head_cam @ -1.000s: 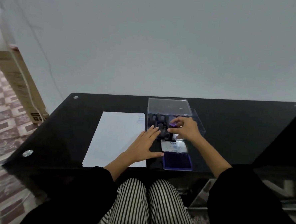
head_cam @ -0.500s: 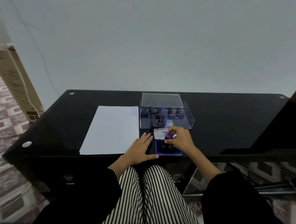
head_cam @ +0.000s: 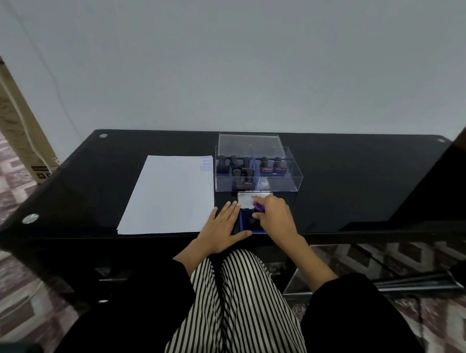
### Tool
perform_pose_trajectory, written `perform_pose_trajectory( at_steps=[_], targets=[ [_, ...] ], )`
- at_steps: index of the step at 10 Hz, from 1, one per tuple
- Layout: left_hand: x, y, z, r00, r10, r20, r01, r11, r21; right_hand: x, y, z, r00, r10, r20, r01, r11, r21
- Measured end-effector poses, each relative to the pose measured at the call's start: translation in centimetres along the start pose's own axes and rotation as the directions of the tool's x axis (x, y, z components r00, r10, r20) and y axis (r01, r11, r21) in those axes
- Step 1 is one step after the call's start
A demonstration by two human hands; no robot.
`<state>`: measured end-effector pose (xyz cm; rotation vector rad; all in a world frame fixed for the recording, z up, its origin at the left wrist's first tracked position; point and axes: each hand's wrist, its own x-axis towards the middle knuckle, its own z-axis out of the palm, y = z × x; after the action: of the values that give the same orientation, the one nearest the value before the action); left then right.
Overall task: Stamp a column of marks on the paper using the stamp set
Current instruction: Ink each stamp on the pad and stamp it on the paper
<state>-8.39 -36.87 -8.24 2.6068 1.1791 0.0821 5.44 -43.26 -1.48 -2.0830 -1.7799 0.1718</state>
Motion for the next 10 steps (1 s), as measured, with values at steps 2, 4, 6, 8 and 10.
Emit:
perform_pose_trajectory(
  at_steps=[2,4,6,8,10],
  targets=[
    [0.0,-0.1,0.1,1.000,0.014,-0.014,-0.014,1.000,0.018,-0.2,0.0,0.3,1.000,0.009,0.002,-0.009,1.000,0.002],
    [0.0,-0.1,0.1,1.000,0.005,-0.005,-0.005,0.999,0.035,1.3,0.1,-0.1,0.996,0.052,0.071,-0.054,0.998,0.023],
    [0.1,-0.1,0.1,1.000,0.004,0.004,-0.004,0.999,0.040,1.7,0.3,-0.5,0.994,0.026,0.106,-0.029,0.999,0.029],
    [0.2,0.0,-0.2,1.000,0.000,0.020,-0.001,0.999,0.054,0.6,0.5,0.0,0.998,-0.009,0.061,0.009,1.000,0.005],
    [0.2,0.3,-0.5,1.000,-0.001,0.029,0.000,0.999,0.055,-0.6,0.8,0.4,0.999,-0.042,0.021,0.041,0.998,0.040]
  ],
)
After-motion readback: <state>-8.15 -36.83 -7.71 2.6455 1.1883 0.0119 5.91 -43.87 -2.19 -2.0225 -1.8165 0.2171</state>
